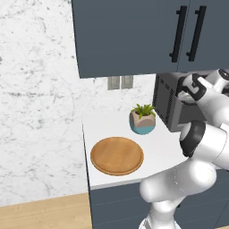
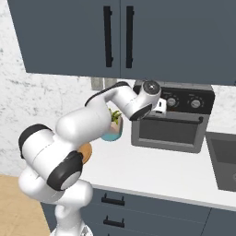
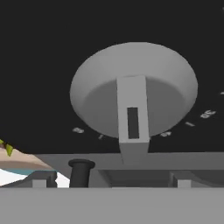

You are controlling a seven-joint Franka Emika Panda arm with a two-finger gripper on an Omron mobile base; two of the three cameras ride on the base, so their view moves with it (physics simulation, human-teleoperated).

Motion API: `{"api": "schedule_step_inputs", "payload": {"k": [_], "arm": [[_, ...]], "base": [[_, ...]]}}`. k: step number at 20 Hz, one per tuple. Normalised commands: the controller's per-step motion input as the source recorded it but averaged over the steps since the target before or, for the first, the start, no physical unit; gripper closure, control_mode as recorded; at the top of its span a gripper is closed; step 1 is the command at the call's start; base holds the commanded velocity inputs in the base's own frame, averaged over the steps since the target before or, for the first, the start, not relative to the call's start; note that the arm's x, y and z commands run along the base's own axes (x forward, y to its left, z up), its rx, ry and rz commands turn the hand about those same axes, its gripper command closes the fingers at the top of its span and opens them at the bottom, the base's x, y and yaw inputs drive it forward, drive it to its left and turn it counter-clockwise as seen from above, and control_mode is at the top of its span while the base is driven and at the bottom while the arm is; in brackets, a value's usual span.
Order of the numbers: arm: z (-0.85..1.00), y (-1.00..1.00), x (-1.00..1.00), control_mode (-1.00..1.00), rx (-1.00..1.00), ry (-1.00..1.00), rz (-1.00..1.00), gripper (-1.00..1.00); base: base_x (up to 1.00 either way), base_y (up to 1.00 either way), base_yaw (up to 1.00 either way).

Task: Pick up the kebab skewer and baguette bread, and place them inside the toaster oven. Close the toaster oven door and start by setting the timer.

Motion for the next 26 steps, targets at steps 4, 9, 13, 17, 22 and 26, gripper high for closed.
{"api": "schedule_step_inputs", "payload": {"k": [4,9,13,17,22,26], "arm": [[0.35,0.0,0.0,-1.0,0.0,-0.01,0.0,-1.0],[0.27,0.0,-0.05,-1.0,0.0,-0.02,0.0,-1.0],[0.02,0.0,-0.57,-1.0,0.0,0.0,0.0,-1.0],[0.0,-0.01,-0.73,-1.0,0.0,0.0,0.0,-1.0],[0.0,0.0,-0.74,-1.0,-0.01,-0.05,0.07,-1.0],[0.0,0.0,-0.62,-1.0,-0.12,-0.21,0.25,-1.0]], "base": [[0.0,0.0,0.0],[0.0,0.0,0.0],[0.0,0.0,0.0],[0.0,0.0,0.0],[0.0,0.0,0.0],[0.0,0.0,0.0]]}}
